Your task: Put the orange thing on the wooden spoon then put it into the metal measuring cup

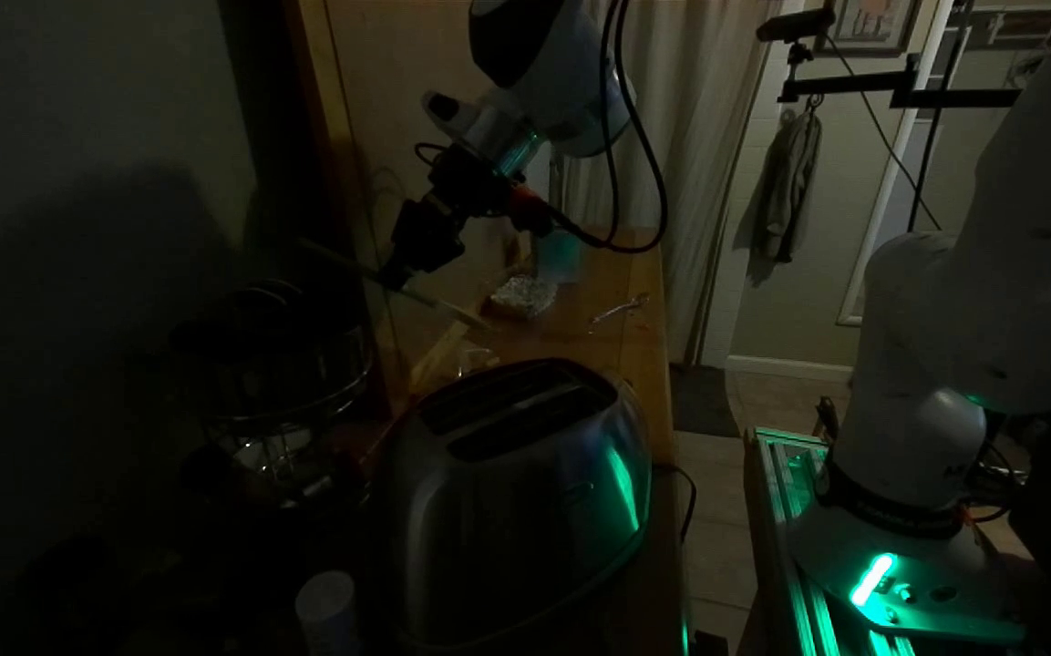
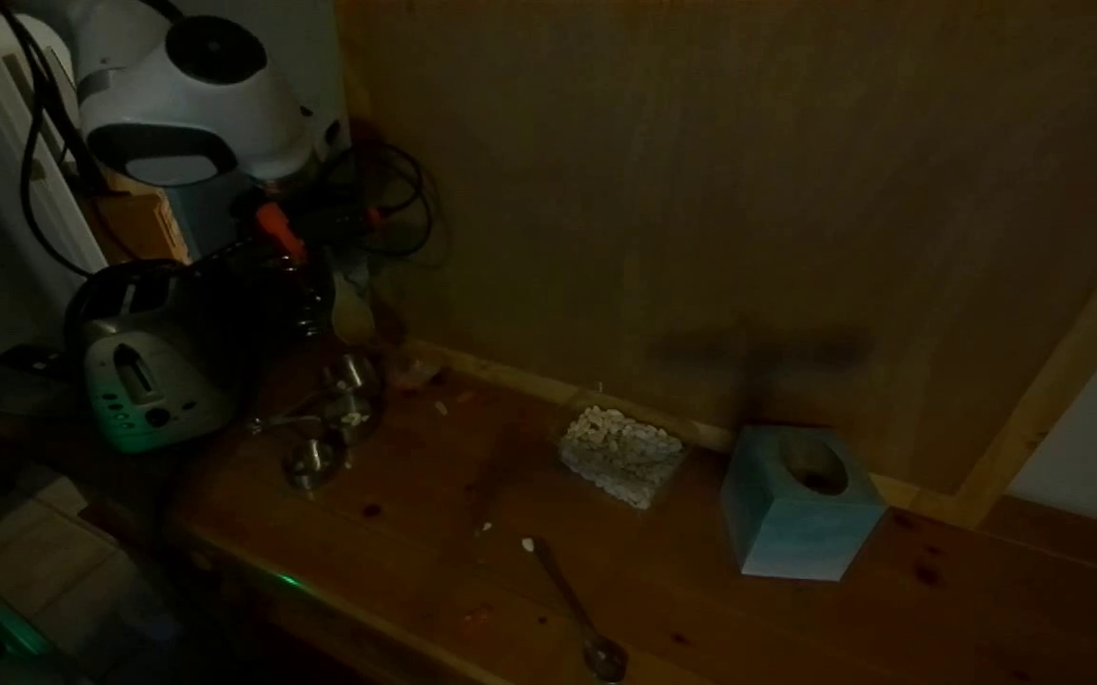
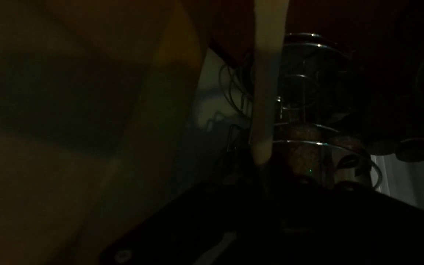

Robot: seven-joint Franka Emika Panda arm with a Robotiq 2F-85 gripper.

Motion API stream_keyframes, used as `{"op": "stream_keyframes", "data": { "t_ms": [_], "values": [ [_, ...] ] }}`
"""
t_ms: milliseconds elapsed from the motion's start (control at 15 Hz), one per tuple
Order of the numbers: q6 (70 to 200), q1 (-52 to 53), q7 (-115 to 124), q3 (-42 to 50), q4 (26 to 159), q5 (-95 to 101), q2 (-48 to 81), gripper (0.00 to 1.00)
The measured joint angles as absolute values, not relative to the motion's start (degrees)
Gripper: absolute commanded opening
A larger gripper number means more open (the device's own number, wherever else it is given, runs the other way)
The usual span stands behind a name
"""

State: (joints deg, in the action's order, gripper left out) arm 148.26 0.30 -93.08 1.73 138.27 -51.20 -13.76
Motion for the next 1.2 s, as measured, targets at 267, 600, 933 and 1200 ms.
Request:
{"op": "stream_keyframes", "data": {
  "t_ms": [267, 600, 933, 1200],
  "values": [
    [148.5, -3.2, -78.3, -0.9, 138.4, -32.6, -13.9, 0.07],
    [146.2, -12.9, -60.4, -5.6, 138.4, -9.4, -13.9, 0.07],
    [138.7, -14.3, -45.4, -2.1, 137.6, 9.2, -13.9, 0.07],
    [137.0, -13.9, -39.3, 2.1, 137.6, 15.4, -13.0, 0.15]
  ]
}}
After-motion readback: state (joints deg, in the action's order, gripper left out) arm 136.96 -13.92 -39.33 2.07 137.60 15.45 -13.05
